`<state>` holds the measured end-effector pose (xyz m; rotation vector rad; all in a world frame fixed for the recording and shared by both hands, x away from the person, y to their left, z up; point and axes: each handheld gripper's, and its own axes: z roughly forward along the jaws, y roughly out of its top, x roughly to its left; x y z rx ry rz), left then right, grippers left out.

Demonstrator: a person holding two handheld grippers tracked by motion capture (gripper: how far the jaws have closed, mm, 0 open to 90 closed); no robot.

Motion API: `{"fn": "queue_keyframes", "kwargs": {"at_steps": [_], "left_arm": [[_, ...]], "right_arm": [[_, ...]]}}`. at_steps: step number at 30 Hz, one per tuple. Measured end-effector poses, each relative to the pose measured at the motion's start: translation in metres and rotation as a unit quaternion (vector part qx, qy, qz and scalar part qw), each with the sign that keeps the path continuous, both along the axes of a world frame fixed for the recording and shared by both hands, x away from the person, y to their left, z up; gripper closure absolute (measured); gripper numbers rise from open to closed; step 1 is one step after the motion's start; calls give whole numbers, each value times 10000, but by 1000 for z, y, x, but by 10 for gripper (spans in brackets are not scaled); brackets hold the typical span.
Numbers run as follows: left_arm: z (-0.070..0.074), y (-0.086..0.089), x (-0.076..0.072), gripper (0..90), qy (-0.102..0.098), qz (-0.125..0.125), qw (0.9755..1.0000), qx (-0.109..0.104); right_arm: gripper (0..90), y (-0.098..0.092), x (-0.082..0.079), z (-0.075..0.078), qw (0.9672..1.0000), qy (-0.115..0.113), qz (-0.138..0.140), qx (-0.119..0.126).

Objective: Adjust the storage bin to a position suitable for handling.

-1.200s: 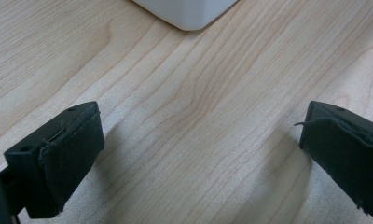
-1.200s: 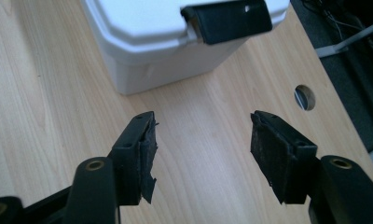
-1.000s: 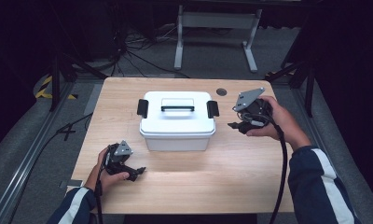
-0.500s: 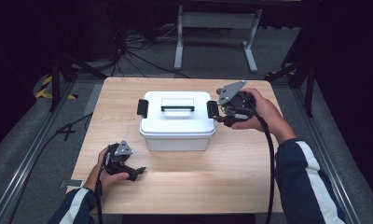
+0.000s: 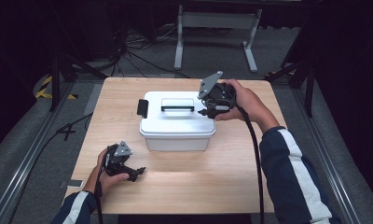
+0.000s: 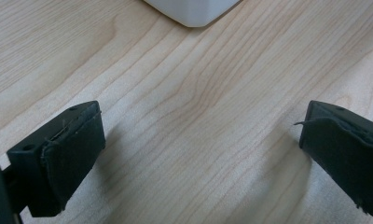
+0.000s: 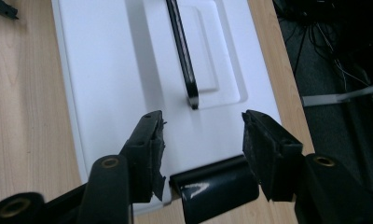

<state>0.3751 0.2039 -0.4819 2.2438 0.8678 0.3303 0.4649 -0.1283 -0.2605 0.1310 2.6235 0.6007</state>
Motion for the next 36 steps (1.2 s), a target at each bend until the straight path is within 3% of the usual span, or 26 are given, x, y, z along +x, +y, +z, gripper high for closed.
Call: {"fn": "queue_keyframes", "kwargs": {"at_steps": [15,17,18,29,32,36], "left_arm": [[0,6,-9,6,-3,-40,10000,26],[-1,5,-10,6,85,-24,9999,-52],[0,6,-9,6,-2,-21,10000,13],[0,6,-10,6,71,-31,10000,-38],[0,6,-10,6,69,-36,10000,-31],[0,6,-9,6,17,-39,10000,23]], "right_arm": [[589,47,13,-9,9984,29,238,-506],[603,52,14,-11,9977,8,295,-617],[627,54,14,-12,9975,2,293,-636],[775,67,14,-16,9954,80,441,-842],[837,68,14,-17,9947,0,492,-901],[844,69,14,-16,9942,-17,508,-951]]}}
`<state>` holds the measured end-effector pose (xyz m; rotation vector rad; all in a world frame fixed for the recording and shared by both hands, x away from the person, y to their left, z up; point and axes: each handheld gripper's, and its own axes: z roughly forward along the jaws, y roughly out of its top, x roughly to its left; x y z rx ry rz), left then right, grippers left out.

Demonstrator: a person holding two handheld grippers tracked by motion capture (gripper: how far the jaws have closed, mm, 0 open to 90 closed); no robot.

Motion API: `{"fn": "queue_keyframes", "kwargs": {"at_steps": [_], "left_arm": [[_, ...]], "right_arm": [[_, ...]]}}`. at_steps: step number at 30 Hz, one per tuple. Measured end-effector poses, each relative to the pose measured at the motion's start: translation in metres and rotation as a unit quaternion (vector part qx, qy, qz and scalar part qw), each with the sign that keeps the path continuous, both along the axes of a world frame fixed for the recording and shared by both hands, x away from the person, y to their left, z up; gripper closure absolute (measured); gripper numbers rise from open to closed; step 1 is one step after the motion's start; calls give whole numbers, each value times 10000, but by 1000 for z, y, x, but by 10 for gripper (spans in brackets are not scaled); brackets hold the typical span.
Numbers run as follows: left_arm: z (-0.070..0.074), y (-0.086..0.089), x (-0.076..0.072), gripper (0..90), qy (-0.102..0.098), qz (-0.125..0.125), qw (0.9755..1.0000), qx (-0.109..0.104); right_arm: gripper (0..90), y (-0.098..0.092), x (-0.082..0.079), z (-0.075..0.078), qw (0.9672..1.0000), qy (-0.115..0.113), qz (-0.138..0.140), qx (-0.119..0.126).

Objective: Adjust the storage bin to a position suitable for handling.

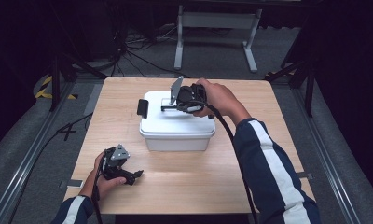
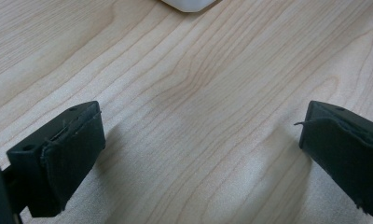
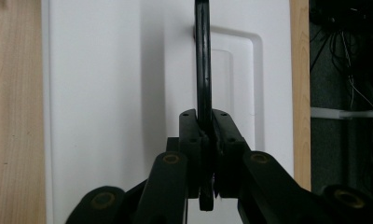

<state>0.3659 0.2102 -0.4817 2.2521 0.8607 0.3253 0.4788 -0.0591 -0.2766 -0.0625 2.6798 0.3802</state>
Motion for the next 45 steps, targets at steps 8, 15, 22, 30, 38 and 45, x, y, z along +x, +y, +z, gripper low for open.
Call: {"fn": "queue_keyframes", "kwargs": {"at_steps": [8,15,22,30,38,45], "left_arm": [[0,0,0,5,-1,-1,10000,2],[0,0,0,6,1,-4,10000,0],[0,0,0,5,3,-19,10000,1],[0,0,0,5,35,-1,10000,-30],[0,0,0,5,34,0,10000,-32],[0,0,0,5,37,-1,10000,-33]], "right_arm": [[847,0,2,2,10000,-20,60,2],[847,0,2,7,9999,-62,78,91],[847,-4,2,14,9998,-79,59,175],[847,-10,1,26,9998,-122,64,168],[846,-18,-3,32,9998,-94,57,181],[847,-26,-7,38,9996,-155,33,218]]}}
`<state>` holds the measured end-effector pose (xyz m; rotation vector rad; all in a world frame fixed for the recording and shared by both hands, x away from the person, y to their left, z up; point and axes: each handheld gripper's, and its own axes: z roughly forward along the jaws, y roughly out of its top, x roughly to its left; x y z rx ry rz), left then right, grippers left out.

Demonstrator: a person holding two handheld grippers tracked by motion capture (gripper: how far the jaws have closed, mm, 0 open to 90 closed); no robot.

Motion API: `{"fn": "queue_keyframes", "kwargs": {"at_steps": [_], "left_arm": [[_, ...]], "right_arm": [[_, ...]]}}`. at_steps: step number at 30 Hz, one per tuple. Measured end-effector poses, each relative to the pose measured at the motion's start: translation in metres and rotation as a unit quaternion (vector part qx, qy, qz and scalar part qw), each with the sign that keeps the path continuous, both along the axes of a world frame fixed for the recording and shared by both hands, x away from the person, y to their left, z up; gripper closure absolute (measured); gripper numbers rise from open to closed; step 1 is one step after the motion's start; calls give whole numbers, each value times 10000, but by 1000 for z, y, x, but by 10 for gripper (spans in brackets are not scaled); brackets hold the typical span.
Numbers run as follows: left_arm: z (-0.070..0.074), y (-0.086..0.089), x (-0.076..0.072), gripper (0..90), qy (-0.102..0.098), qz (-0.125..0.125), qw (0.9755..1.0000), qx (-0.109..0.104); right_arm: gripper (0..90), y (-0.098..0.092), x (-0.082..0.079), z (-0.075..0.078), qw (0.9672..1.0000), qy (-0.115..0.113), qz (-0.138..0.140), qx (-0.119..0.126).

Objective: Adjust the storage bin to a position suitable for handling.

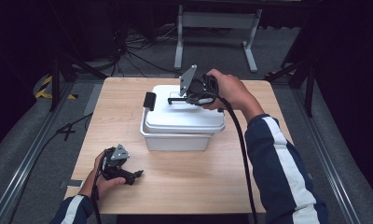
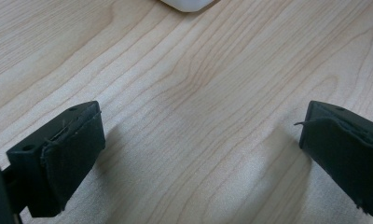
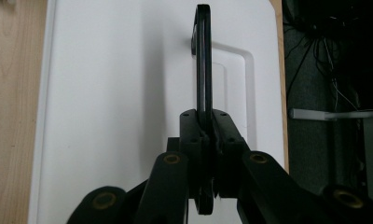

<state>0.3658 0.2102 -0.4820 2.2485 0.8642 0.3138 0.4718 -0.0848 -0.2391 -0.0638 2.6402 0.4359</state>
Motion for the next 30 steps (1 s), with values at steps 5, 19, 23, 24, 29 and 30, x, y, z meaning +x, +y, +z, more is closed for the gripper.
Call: {"fn": "queue_keyframes", "kwargs": {"at_steps": [5,19,23,24,29,30], "left_arm": [[0,0,0,5,-1,0,10000,1],[0,0,0,5,-36,-26,10000,33],[0,0,0,5,-35,-27,10000,35],[0,0,0,5,-34,-25,10000,33],[0,0,0,5,-34,-27,10000,34],[0,0,0,5,-36,-27,10000,35]], "right_arm": [[846,-8,-4,5,10000,-3,15,15],[846,-42,-9,15,9999,-26,-121,118],[847,-51,-10,16,9998,-34,-145,129],[847,-53,-11,17,9997,-48,-198,125],[846,-67,-12,21,9995,-111,-247,173],[846,-70,-11,22,9995,-126,-229,192]]}}
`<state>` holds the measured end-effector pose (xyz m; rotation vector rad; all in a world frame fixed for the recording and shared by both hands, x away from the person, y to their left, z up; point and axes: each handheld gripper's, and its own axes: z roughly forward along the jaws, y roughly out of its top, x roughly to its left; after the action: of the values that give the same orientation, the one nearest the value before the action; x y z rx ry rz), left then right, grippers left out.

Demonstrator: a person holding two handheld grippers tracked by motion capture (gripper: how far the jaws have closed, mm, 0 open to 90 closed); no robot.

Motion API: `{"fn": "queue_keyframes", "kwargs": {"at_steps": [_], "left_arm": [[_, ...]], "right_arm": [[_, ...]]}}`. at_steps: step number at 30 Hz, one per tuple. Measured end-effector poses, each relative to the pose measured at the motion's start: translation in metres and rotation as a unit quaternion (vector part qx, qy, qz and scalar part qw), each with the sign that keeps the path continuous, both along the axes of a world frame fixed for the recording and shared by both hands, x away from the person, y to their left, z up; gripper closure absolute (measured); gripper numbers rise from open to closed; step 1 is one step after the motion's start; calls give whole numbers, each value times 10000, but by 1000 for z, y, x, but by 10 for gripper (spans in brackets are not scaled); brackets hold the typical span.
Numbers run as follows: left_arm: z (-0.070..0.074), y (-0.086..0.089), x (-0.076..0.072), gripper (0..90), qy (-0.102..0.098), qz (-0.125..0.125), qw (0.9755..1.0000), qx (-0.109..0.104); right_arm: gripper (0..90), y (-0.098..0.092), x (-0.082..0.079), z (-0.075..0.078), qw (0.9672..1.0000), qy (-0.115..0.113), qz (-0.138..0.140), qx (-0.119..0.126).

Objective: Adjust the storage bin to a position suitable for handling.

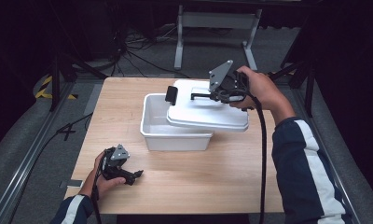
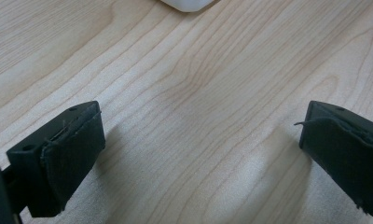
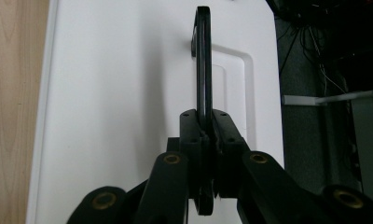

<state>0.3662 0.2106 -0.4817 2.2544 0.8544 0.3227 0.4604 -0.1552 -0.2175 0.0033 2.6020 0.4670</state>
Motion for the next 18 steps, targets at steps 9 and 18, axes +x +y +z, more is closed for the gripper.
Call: {"fn": "queue_keyframes", "kwargs": {"at_steps": [9,18], "left_arm": [[-1,0,0,5,-26,21,10000,-27],[-1,0,0,5,-27,22,10000,-27]], "right_arm": [[846,-37,-3,2,9996,-91,-226,112],[847,-78,-8,3,9986,-160,-454,239]]}}
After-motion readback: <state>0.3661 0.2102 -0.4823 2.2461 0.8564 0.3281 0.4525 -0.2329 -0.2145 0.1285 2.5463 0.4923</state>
